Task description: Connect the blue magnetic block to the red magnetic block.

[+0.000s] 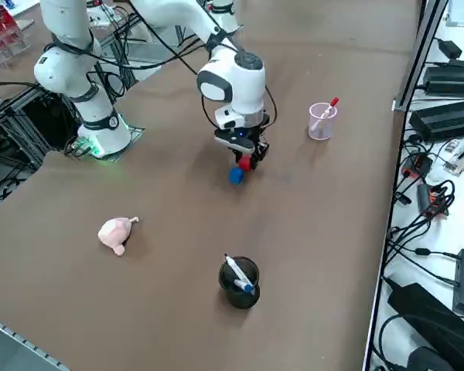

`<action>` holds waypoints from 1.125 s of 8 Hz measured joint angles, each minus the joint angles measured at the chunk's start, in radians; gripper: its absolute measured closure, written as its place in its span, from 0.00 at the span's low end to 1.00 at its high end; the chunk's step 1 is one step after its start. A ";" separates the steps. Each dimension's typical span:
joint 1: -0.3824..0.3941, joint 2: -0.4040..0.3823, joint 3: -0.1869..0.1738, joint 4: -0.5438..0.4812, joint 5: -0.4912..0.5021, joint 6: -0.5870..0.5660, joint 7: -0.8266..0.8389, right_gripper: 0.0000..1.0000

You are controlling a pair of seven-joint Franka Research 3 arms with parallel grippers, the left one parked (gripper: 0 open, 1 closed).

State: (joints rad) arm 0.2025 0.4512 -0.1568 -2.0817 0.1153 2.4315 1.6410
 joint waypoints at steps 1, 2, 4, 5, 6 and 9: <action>-0.007 -0.001 -0.001 0.000 0.000 0.001 0.000 0.51; -0.014 -0.001 -0.001 0.000 0.000 0.001 0.000 0.51; -0.022 -0.001 -0.001 -0.005 0.000 0.010 0.000 0.51; -0.022 -0.001 -0.001 -0.013 0.000 0.027 0.000 0.51; -0.022 -0.001 -0.001 -0.021 0.000 0.039 0.000 0.51; -0.021 -0.004 -0.001 -0.024 0.000 0.040 -0.006 0.37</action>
State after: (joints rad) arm 0.1810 0.4472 -0.1576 -2.1057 0.1156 2.4714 1.6351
